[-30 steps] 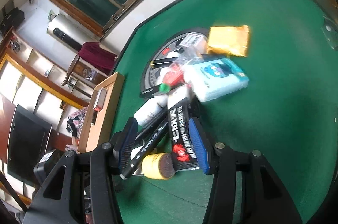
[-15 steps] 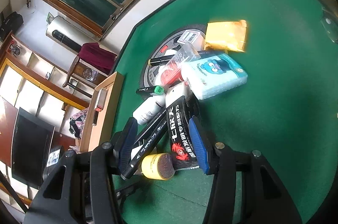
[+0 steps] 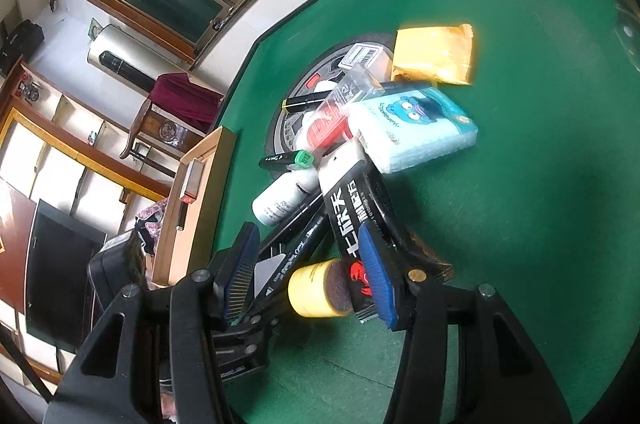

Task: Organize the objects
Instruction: 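Lower the left gripper toward the white square block and markers while the right approaches the yellow tape roll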

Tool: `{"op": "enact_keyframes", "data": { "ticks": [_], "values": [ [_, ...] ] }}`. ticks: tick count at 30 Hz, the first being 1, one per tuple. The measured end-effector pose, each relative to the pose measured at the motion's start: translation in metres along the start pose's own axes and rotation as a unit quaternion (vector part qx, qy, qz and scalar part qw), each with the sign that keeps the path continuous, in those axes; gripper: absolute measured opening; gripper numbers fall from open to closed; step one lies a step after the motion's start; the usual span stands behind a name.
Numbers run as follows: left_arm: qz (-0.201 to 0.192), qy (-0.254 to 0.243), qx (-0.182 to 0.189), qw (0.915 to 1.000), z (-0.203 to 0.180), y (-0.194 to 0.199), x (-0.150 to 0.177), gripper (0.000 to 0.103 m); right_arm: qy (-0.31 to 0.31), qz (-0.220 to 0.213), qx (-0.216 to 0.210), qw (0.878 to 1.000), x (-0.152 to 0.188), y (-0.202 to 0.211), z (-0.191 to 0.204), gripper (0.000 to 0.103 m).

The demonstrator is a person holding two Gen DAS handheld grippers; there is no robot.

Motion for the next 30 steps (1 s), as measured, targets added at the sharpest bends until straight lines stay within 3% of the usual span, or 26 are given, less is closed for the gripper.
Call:
{"op": "enact_keyframes", "data": {
  "ticks": [2, 5, 11, 15, 20, 25, 30],
  "values": [
    [-0.004, 0.002, 0.001, 1.0, 0.006, 0.004, 0.004, 0.06, 0.0, -0.001, 0.0, 1.0, 0.0, 0.001, 0.0, 0.05],
    [-0.006, -0.001, -0.005, 1.0, 0.02, 0.013, 0.014, 0.042, 0.006, 0.003, 0.0, 1.0, 0.002, 0.0, 0.003, 0.05],
    [-0.018, 0.026, -0.01, 0.9994, 0.051, 0.027, 0.027, 0.041, 0.051, 0.019, 0.01, 0.998, 0.016, -0.008, 0.021, 0.05],
    [-0.023, 0.024, -0.009, 0.9994, 0.054, 0.027, 0.026, 0.041, 0.105, 0.019, 0.044, 0.993, 0.027, -0.012, 0.033, 0.05],
    [-0.018, 0.005, -0.03, 0.9994, 0.051, 0.022, 0.021, 0.042, 0.174, 0.002, 0.114, 0.978, 0.037, -0.017, 0.039, 0.05],
    [-0.027, -0.002, -0.04, 0.9988, 0.05, 0.017, 0.016, 0.042, 0.195, 0.01, 0.144, 0.97, 0.041, -0.03, 0.03, 0.049],
    [-0.03, -0.006, -0.046, 0.9985, 0.05, 0.017, 0.017, 0.042, 0.203, 0.02, 0.161, 0.966, 0.045, -0.043, 0.022, 0.041]
  ]
}}
Point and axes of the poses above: each gripper's, at about its wrist camera, not at the fingertips, and y roughly against the way its jaws point, z to its left, x to its underside, the point moved 8 cm from there along -y, roughly the way its jaws point, and after that the axes turned 5 degrees about x, right-handed, at the moved point
